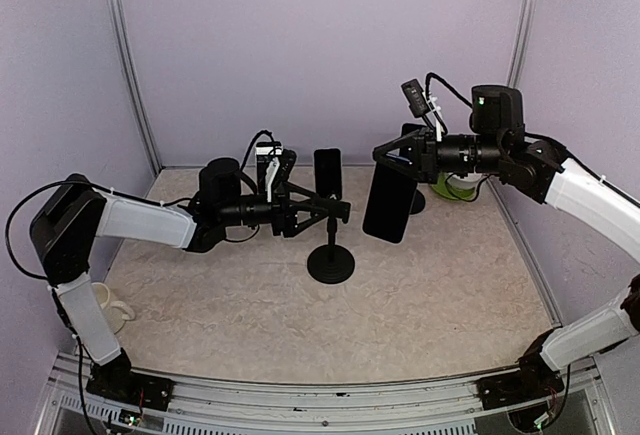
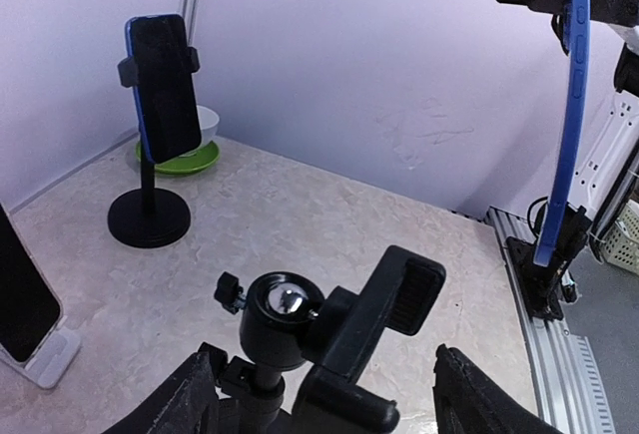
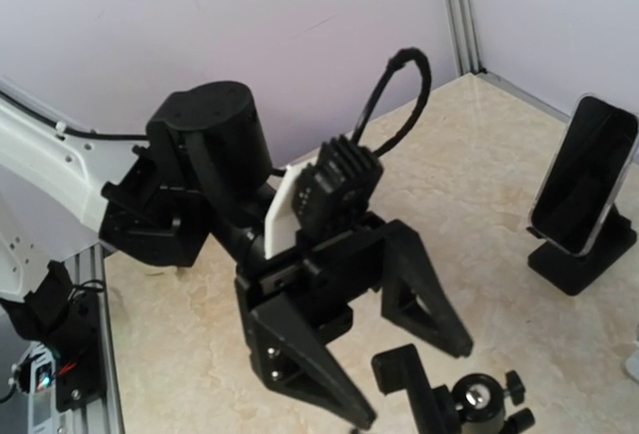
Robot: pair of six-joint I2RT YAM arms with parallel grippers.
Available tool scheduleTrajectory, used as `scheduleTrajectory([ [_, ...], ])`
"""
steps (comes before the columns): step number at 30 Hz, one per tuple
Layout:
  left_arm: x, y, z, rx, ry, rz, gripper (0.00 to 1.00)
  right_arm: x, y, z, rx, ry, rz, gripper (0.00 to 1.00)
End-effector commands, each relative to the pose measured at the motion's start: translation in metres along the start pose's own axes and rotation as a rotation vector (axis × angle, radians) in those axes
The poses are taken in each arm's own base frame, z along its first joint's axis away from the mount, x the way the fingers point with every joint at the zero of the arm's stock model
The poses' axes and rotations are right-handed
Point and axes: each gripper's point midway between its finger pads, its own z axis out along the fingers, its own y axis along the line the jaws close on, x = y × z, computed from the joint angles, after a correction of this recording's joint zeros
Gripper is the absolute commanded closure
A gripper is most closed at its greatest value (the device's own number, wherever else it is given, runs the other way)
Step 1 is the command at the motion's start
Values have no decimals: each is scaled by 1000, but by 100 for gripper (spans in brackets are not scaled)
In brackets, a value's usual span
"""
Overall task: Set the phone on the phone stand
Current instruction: Adjust the phone stand at the center of the board.
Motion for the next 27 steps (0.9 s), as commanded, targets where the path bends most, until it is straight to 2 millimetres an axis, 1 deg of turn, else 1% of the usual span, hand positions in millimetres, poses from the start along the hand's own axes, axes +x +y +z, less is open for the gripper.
scheduleTrajectory([
  [1,-7,4,-9,-72,-17,29,28,-14,4,6,-60,-37,-38,100],
  [6,-5,-3,-14,-36,-18,58,30,-11,5,16,-109,-19,-40,100],
  [11,-3,-12,-16,8,2,106,33,-13,4,20,-121,-21,-45,100],
  [18,1,-9,-25,56,9,166,36,-10,5,25,-151,-3,-44,100],
  [24,1,-7,-33,131,7,197,27,-9,6,25,-159,0,-42,100],
  [27,5,-4,-31,168,32,196,26,-8,6,26,-161,2,-39,100],
])
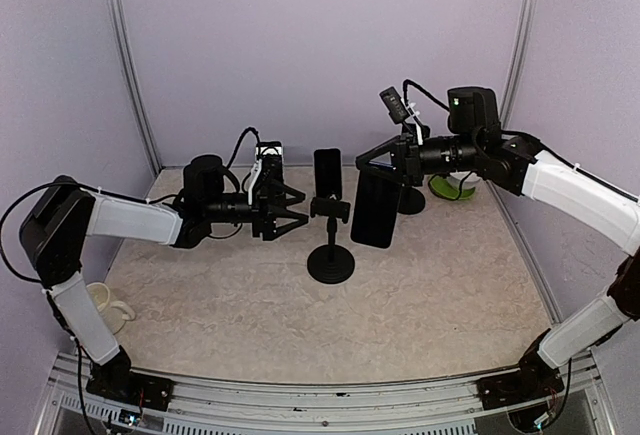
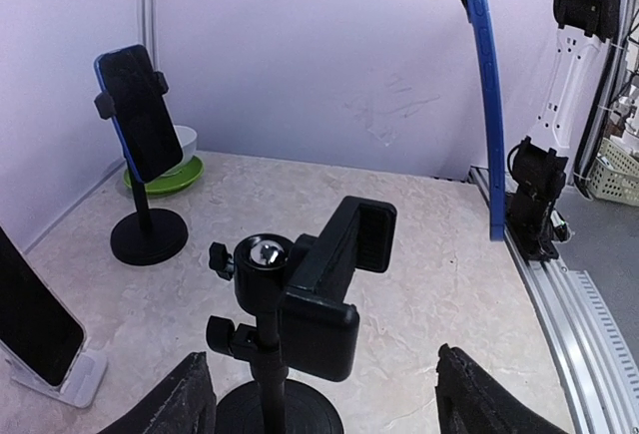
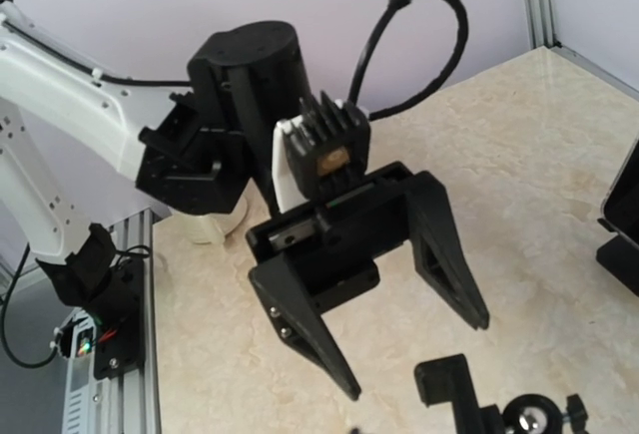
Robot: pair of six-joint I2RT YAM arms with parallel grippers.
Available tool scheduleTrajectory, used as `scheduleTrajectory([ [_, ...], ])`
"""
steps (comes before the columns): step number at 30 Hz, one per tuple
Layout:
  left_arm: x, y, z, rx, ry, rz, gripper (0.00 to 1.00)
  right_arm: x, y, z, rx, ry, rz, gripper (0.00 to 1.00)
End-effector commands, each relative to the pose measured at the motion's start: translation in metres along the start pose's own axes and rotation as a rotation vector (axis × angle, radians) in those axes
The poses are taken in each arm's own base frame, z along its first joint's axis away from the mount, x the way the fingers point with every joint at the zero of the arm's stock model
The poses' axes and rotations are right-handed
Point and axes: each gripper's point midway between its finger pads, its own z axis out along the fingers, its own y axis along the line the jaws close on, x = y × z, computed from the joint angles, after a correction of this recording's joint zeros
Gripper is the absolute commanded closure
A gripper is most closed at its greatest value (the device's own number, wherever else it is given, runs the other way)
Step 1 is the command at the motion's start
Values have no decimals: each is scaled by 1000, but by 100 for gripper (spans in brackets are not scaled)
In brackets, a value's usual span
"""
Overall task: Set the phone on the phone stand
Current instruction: Hold the phone stand.
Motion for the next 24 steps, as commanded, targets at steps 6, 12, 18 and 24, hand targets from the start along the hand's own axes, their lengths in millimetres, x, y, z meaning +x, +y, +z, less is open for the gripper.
scheduleTrajectory([
  [6,9,5,13,148,50,25,26,-20,6,-3,-33,-51,-43,100],
  [12,9,7,16,190,45,15,34,-18,6,-3,-31,-49,-39,100],
  [18,7,5,16,230,33,13,40,-16,5,-2,-32,-45,-32,100],
  [24,-1,4,17,232,16,29,44,-14,4,0,-34,-42,-28,100],
])
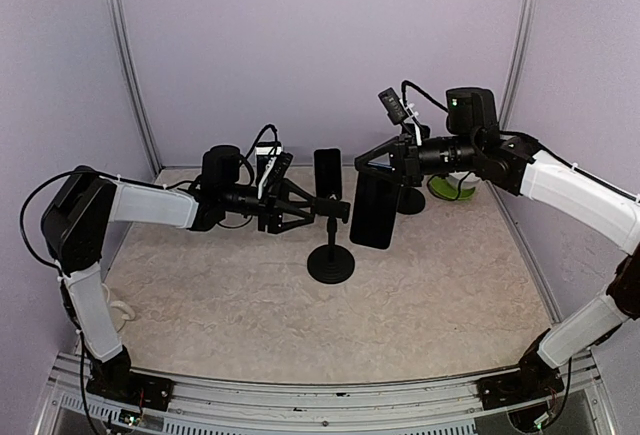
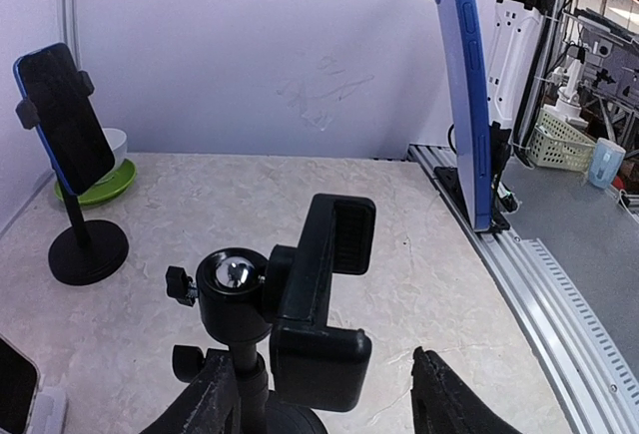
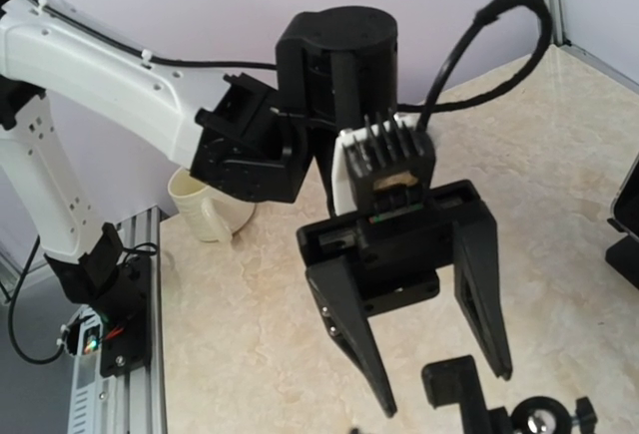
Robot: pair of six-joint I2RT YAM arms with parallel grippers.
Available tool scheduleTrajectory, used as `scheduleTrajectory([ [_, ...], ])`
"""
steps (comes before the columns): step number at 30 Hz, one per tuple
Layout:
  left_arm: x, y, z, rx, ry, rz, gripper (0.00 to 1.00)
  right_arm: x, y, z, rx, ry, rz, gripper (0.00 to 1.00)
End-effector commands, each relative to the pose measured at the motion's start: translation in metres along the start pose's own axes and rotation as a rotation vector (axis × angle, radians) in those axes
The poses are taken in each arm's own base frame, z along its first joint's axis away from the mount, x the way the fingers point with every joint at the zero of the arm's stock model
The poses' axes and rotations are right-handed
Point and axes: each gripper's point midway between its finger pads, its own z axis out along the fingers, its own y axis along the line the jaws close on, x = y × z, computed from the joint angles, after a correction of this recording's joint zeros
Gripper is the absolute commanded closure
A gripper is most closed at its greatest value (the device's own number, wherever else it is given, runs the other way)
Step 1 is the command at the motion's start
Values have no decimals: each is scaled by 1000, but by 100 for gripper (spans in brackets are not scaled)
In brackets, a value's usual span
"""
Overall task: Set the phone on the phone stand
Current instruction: Hold the phone stand.
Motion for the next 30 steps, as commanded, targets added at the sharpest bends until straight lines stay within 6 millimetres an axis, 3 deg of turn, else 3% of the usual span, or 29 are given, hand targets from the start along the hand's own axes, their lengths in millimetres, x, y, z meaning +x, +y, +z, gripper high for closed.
scheduleTrajectory([
  [1,-11,2,-1,18,-21,31,44,-16,3,-2,-19,-47,-33,100],
  [26,-13,7,5,9,-26,22,58,-16,1,-1,-13,-42,-28,100],
  [30,-11,7,6,8,-22,18,70,-16,1,-1,-15,-42,-26,100],
])
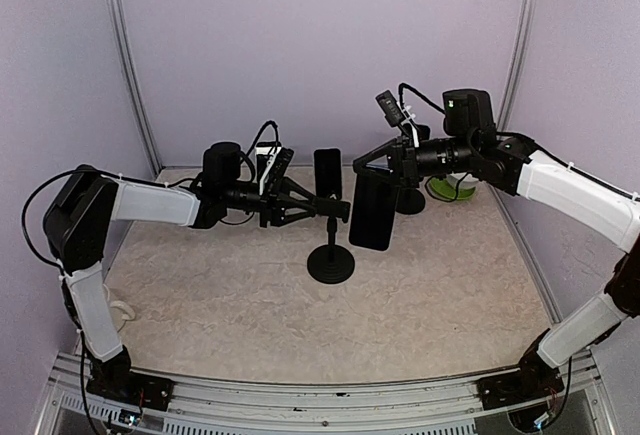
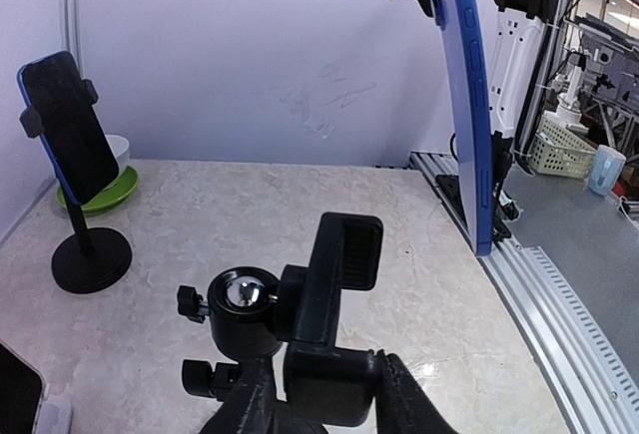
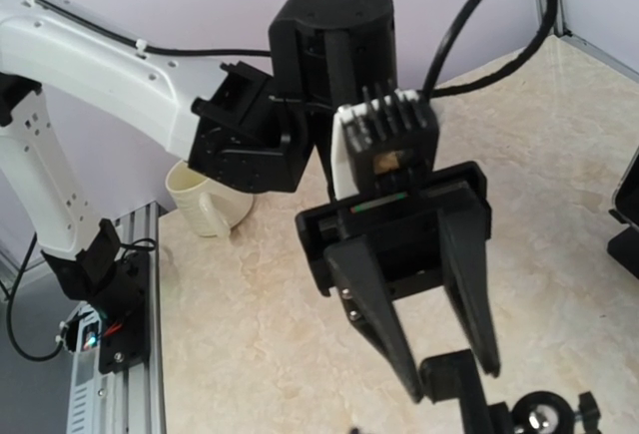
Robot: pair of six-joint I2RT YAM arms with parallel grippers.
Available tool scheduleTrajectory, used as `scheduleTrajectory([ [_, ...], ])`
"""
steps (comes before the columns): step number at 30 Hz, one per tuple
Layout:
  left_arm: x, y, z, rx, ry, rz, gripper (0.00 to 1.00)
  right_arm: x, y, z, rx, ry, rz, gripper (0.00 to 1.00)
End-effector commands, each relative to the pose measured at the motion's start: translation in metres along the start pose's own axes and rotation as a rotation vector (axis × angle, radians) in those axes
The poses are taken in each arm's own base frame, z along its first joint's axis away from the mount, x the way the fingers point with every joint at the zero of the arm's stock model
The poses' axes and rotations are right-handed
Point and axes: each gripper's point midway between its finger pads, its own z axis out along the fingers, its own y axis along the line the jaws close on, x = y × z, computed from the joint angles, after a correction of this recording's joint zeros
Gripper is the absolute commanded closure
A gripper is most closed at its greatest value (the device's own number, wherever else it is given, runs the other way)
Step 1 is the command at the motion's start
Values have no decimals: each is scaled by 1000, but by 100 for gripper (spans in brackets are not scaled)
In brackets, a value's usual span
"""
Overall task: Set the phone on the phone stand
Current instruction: Hold the phone stand.
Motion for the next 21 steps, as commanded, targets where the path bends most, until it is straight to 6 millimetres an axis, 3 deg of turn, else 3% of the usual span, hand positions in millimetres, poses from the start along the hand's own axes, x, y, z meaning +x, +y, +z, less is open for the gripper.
scheduleTrajectory([
  [1,-2,2,4,6,-6,14,74,-21,5,-5,-16,-53,-38,100],
  [4,-2,2,4,7,-6,13,86,-20,4,-4,-17,-51,-38,100],
  [8,-4,0,4,4,-7,11,94,-21,3,0,-27,-49,-42,100],
  [18,-12,-17,2,-40,-41,2,100,-25,13,17,-109,-40,-110,100],
  [21,-12,-22,2,-33,-42,1,100,-25,25,25,-163,-38,-173,100],
])
